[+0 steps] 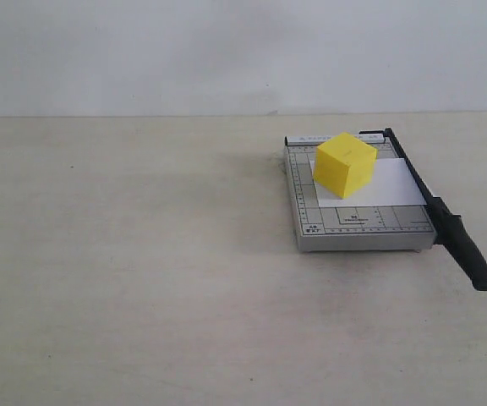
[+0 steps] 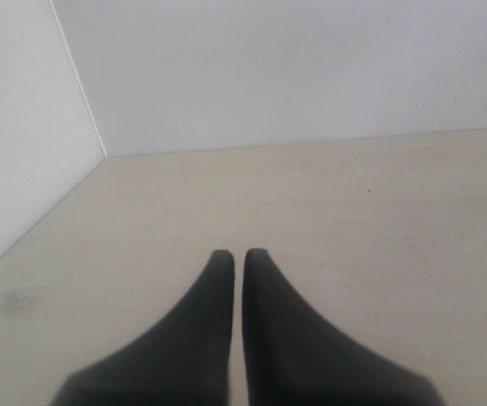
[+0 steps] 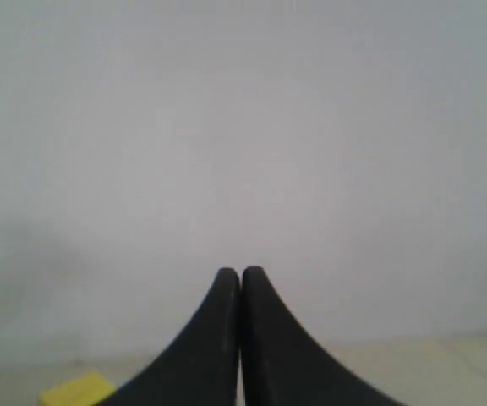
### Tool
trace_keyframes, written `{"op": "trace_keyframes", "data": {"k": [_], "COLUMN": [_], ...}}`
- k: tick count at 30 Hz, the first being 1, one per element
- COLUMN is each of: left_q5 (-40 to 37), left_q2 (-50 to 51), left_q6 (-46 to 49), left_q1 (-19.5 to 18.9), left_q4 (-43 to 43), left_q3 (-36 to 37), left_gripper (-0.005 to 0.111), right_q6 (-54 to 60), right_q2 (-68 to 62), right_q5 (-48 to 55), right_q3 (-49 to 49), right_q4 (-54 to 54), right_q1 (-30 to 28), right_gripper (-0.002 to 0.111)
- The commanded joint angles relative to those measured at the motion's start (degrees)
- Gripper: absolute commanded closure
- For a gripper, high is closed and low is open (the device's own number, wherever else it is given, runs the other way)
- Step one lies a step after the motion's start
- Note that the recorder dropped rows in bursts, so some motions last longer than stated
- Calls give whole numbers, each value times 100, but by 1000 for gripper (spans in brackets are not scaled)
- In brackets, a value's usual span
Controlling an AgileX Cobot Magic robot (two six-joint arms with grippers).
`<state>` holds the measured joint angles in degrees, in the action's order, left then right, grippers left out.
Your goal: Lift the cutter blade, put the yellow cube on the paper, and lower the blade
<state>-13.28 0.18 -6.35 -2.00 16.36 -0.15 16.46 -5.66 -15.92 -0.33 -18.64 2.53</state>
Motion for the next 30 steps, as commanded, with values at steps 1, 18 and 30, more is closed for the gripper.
{"op": "trace_keyframes", "data": {"k": [1,18,30], "left_q5": [34,34,34], "left_q2": [-18,-18,-18], "left_q6": [-56,-56,-56], "left_q1": [-15,-15,-15], "left_q4": [-72,-72,-72], "left_q3": [15,15,15], "left_gripper": [102,102,102], "right_q6": [27,-2949,-2446], "right_q2": [49,49,49], "right_q5": [1884,3334,3332], "right_q3": [33,33,33], "right_q4": [108,2603,1775], "right_q1": [-271,-540,-540], "right_gripper": [108,108,108]}}
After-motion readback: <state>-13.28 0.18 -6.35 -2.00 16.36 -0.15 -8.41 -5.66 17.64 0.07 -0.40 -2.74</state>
